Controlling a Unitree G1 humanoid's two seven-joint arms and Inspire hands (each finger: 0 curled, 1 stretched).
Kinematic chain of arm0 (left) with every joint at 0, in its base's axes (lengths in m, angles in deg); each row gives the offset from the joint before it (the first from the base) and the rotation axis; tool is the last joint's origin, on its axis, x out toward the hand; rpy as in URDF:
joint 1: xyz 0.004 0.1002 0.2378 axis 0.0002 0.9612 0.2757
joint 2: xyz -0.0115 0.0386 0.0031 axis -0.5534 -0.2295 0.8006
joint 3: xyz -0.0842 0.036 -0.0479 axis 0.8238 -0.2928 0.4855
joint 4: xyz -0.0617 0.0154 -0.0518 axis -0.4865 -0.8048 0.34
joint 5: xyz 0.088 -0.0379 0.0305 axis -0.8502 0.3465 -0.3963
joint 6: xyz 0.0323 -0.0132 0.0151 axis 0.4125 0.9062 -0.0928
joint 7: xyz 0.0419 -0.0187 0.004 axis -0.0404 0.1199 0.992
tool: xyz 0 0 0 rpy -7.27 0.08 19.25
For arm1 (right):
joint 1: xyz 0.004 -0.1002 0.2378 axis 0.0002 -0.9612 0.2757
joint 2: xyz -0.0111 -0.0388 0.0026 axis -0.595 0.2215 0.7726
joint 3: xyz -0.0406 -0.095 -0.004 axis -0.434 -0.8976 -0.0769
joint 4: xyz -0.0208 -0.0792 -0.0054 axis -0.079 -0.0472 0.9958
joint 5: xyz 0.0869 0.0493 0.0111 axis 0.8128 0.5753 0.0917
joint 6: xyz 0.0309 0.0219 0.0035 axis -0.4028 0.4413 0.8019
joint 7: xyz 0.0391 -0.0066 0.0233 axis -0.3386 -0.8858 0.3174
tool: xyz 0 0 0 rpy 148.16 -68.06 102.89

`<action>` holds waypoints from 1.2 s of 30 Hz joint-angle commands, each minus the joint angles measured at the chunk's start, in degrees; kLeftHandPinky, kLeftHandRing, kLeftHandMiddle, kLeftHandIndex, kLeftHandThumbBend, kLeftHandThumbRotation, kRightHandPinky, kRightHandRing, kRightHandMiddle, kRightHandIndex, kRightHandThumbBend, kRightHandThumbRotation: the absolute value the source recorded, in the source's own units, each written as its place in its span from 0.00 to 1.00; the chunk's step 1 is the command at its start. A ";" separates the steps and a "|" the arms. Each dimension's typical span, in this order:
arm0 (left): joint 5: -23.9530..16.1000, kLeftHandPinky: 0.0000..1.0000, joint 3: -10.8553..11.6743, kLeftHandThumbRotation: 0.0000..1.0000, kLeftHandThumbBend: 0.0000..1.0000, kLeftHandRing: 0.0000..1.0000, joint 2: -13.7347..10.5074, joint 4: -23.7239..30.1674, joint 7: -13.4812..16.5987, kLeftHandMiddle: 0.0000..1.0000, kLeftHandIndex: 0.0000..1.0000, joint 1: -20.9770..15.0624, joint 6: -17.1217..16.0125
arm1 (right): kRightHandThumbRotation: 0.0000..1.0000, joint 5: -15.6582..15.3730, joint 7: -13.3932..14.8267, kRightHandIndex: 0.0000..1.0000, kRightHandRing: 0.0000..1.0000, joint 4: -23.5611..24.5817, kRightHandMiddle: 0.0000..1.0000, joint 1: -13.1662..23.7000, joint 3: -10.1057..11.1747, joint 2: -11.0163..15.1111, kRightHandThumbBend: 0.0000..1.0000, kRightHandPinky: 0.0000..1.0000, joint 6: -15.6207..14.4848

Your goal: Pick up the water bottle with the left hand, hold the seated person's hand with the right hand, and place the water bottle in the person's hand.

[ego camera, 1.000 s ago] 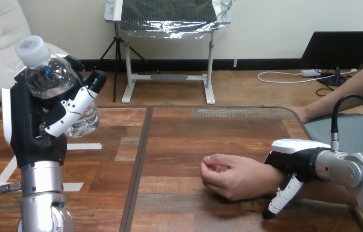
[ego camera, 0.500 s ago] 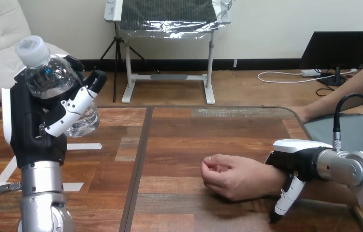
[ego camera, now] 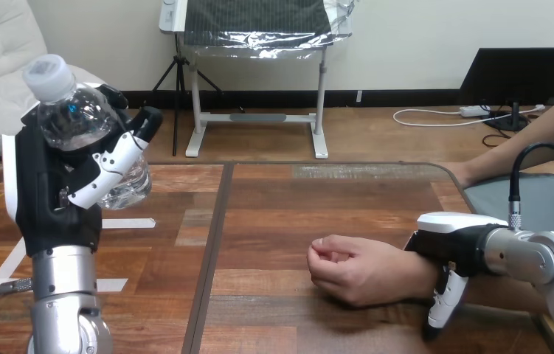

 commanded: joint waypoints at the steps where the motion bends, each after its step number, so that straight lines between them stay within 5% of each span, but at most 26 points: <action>1: -0.51 0.23 -0.08 0.00 0.56 0.27 0.13 2.15 0.20 0.32 0.40 -3.58 -1.59 | 0.00 -1.16 -0.25 0.48 0.55 -2.41 0.58 -0.27 -0.62 2.73 0.85 0.41 0.03; 10: -0.34 0.22 0.01 0.00 0.55 0.27 0.10 2.13 0.22 0.33 0.40 -3.60 -1.63 | 0.00 -1.08 0.24 0.43 0.56 -2.49 0.58 -0.21 -0.41 2.99 0.85 0.42 0.26; 26: 0.24 0.22 0.04 0.00 0.55 0.27 0.16 1.51 -0.16 0.33 0.40 -3.61 -1.90 | 0.00 -1.04 2.52 0.32 0.24 -3.09 0.32 -0.34 -0.03 3.23 0.85 0.16 1.67; 36: 0.72 0.23 -0.21 0.00 0.55 0.27 0.42 2.12 -0.17 0.33 0.40 -3.32 -1.04 | 0.00 -1.11 4.18 0.32 0.21 -3.06 0.30 -0.23 0.23 3.43 0.84 0.14 2.58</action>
